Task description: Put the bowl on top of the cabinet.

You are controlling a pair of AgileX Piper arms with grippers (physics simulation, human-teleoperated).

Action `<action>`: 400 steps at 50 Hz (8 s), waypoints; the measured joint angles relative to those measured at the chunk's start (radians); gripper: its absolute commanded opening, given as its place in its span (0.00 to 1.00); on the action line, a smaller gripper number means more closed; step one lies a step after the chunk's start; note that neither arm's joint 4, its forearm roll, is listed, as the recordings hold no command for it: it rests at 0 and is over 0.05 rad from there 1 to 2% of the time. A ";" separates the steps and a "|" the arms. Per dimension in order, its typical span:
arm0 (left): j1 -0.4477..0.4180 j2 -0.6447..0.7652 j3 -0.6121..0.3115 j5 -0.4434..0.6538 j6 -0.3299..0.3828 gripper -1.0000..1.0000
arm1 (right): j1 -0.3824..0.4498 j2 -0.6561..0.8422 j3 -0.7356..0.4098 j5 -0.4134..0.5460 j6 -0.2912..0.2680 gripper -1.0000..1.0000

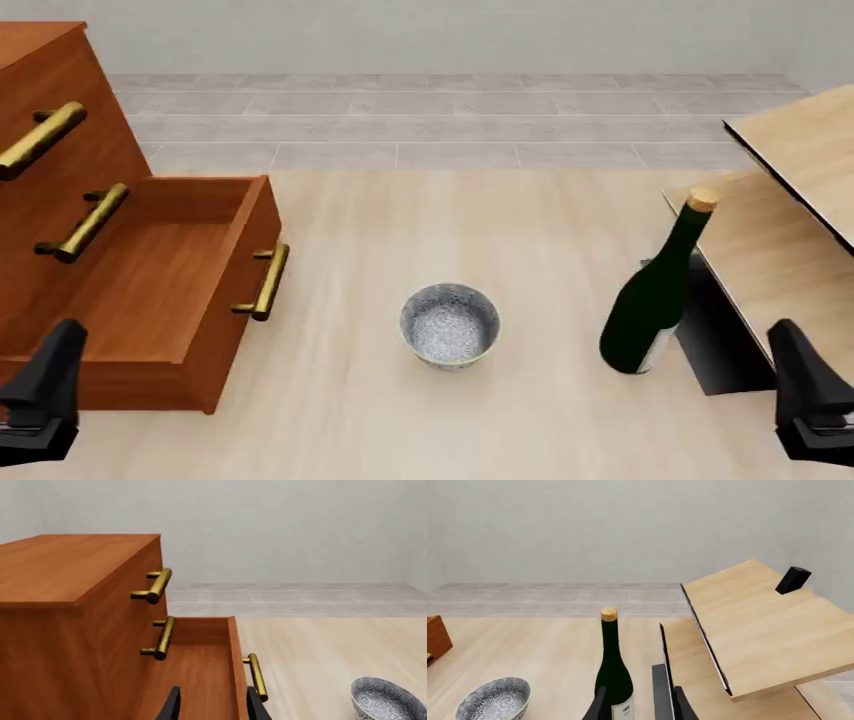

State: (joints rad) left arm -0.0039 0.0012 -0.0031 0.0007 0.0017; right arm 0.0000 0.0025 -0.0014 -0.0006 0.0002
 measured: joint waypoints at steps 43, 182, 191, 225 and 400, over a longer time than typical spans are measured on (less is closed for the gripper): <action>-0.197 0.331 -0.107 -0.127 0.027 1.00 | 0.000 0.005 -0.003 -0.001 0.000 1.00; -0.692 1.188 -0.748 0.056 -0.062 1.00 | 0.000 0.005 -0.003 -0.001 0.000 1.00; -0.680 1.235 -0.757 0.043 -0.092 1.00 | 0.000 0.005 -0.003 -0.001 0.000 1.00; -0.690 1.375 -0.753 -0.049 -0.134 1.00 | 0.000 0.005 -0.003 -0.001 0.000 1.00; -0.657 1.899 -0.806 -0.356 -0.129 1.00 | 0.005 0.004 -0.028 0.025 0.001 1.00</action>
State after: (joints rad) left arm -0.6609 1.9005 -0.8091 -0.3557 -0.1274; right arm 0.0054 0.0065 -0.0290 0.0243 0.0010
